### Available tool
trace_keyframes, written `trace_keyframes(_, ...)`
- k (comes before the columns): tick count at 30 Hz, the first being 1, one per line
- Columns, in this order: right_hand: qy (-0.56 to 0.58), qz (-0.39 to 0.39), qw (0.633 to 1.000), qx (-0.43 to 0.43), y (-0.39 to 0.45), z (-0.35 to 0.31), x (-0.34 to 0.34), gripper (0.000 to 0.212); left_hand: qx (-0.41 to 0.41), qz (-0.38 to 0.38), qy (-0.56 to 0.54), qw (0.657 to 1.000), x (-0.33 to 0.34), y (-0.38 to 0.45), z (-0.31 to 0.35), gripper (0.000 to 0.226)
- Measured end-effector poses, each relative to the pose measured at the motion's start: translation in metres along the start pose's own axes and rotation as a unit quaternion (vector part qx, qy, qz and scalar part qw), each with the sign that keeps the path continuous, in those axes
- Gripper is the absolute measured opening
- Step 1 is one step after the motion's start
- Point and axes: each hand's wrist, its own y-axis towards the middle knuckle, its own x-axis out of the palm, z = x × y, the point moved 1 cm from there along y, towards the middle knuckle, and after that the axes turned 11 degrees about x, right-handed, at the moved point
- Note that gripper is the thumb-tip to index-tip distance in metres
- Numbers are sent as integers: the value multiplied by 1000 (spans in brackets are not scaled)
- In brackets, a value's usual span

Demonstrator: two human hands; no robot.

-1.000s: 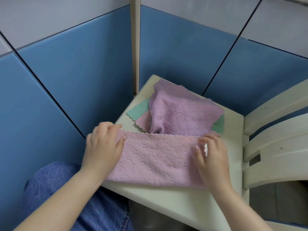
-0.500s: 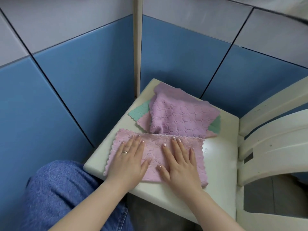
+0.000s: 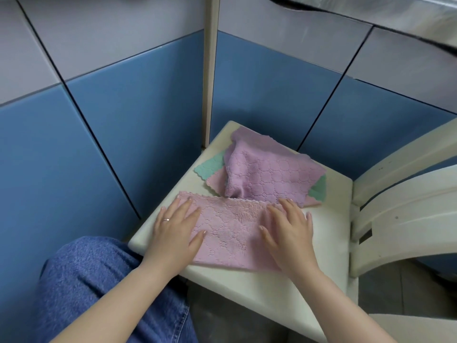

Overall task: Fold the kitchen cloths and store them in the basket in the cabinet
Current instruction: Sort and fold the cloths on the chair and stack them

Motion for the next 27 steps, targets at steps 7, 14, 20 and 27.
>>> trace_keyframes(7, -60, -107, 987, -102, 47, -64, 12, 34, -9, 122, -233, 965, -22, -5, 21, 45)
trace_keyframes(14, -81, -190, 978, -31, 68, -70, 19, 29, -72, 111, -266, 955, -24, -15, 12, 17)
trace_keyframes(20, 26, -265, 959, -101, 57, -64, -13, 13, -59, 115, -265, 956, -32, -17, 13, 28)
trace_keyframes(27, 129, -200, 965, -111, 36, -59, -71, 8, -126, 202, -309, 921, -44, -12, 33, 61)
